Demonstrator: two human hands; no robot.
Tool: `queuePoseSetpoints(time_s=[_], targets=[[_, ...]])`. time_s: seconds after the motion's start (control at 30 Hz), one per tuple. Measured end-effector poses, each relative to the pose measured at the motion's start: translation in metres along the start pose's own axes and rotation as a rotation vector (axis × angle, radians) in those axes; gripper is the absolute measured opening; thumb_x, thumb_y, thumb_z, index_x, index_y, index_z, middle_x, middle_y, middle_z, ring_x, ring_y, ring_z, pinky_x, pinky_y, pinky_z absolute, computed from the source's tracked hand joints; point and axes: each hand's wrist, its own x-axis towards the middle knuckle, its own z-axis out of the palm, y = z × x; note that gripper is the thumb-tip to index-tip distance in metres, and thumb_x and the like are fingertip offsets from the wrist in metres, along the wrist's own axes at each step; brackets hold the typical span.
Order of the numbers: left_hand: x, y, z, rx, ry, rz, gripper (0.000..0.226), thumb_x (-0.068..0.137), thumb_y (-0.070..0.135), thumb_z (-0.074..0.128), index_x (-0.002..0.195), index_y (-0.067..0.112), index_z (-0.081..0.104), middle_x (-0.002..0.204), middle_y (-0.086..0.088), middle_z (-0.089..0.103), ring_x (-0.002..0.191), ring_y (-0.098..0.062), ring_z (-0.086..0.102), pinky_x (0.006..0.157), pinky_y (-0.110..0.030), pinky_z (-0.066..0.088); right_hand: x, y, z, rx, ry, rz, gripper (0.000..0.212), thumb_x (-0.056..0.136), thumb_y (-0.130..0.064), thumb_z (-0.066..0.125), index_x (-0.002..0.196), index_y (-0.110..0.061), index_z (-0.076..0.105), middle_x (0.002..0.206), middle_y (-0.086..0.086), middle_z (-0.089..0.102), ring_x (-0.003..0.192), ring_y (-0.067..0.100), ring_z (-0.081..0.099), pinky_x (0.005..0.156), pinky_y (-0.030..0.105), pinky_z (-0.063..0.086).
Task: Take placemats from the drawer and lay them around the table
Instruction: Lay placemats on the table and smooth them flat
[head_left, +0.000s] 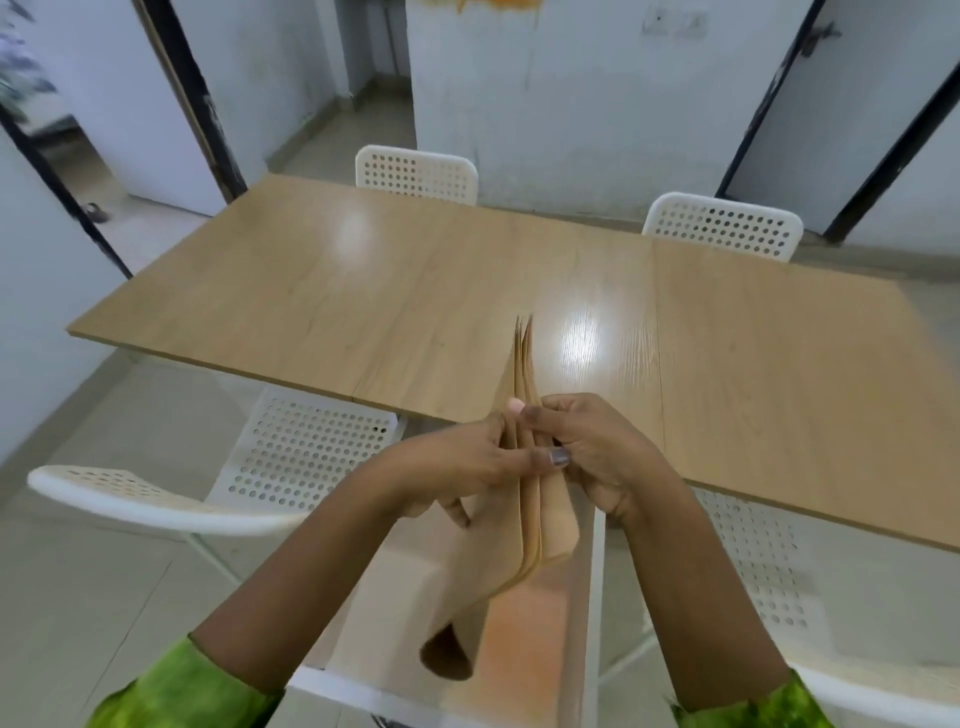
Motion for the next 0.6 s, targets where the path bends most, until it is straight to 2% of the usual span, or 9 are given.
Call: queuePoseSetpoints(time_s=[0.07, 0.13, 0.27, 0.4, 0.47, 0.53, 0.6], targets=[[0.002, 0.005, -0.002, -0.017, 0.029, 0.012, 0.073, 0.078, 0.056, 0.061, 0.138, 0.028, 0.032, 0.129, -0.001, 0.055, 0.118, -0.023, 0.053, 0.089, -0.051, 0.053, 0.003, -0.011, -0.001, -0.022, -0.015, 0.015, 0.044, 0.087, -0.036, 0.060, 0.095, 0.007, 0.066, 0.089, 0.025, 0.065, 0.088, 0.036, 0.065, 0.087, 0.046, 0.054], [0.004, 0.008, -0.004, -0.014, 0.050, 0.021, 0.066, 0.080, 0.052, 0.060, 0.136, 0.027, 0.034, 0.125, -0.001, 0.057, 0.115, -0.023, 0.056, 0.088, -0.051, 0.053, 0.004, -0.019, -0.002, -0.032, -0.031, 0.025, 0.050, 0.088, -0.038, 0.057, 0.098, 0.010, 0.065, 0.090, 0.025, 0.064, 0.089, 0.036, 0.063, 0.087, 0.045, 0.054], [0.004, 0.016, -0.016, -0.020, 0.050, 0.059, 0.066, 0.081, 0.050, 0.060, 0.136, 0.026, 0.035, 0.125, -0.005, 0.057, 0.113, -0.026, 0.057, 0.087, -0.051, 0.053, 0.006, -0.032, -0.008, 0.004, -0.089, -0.016, 0.040, 0.093, -0.030, 0.050, 0.093, 0.007, 0.066, 0.088, 0.023, 0.063, 0.084, 0.033, 0.059, 0.084, 0.042, 0.051], [0.003, 0.027, -0.031, 0.072, 0.056, 0.132, 0.065, 0.082, 0.049, 0.060, 0.136, 0.026, 0.032, 0.107, 0.000, 0.059, 0.095, -0.019, 0.060, 0.076, -0.034, 0.055, 0.012, -0.044, -0.012, -0.002, -0.111, -0.065, 0.031, 0.094, -0.023, 0.048, 0.083, -0.002, 0.068, 0.071, 0.011, 0.067, 0.057, 0.016, 0.062, 0.054, 0.026, 0.055], [0.007, 0.032, -0.037, 0.099, 0.064, 0.164, 0.064, 0.082, 0.048, 0.060, 0.135, 0.026, 0.032, 0.107, 0.000, 0.059, 0.096, -0.018, 0.061, 0.080, -0.036, 0.056, 0.016, -0.050, -0.012, -0.002, -0.104, -0.081, 0.030, 0.095, -0.019, 0.047, 0.076, -0.005, 0.066, 0.063, 0.007, 0.066, 0.052, 0.013, 0.061, 0.047, 0.022, 0.051], [0.011, 0.035, -0.044, 0.101, 0.063, 0.184, 0.062, 0.081, 0.048, 0.061, 0.133, 0.027, 0.034, 0.112, -0.001, 0.060, 0.101, -0.020, 0.061, 0.088, -0.043, 0.055, 0.020, -0.054, -0.010, -0.004, -0.083, -0.088, 0.029, 0.095, -0.014, 0.046, 0.076, -0.004, 0.065, 0.059, 0.005, 0.066, 0.049, 0.012, 0.061, 0.046, 0.023, 0.051], [0.016, 0.034, -0.050, 0.063, 0.059, 0.202, 0.062, 0.077, 0.050, 0.064, 0.130, 0.027, 0.040, 0.113, -0.001, 0.062, 0.103, -0.021, 0.062, 0.090, -0.046, 0.053, 0.026, -0.056, -0.010, -0.026, -0.052, -0.086, 0.026, 0.095, -0.010, 0.044, 0.083, 0.000, 0.064, 0.067, 0.010, 0.066, 0.055, 0.016, 0.062, 0.056, 0.030, 0.056]])
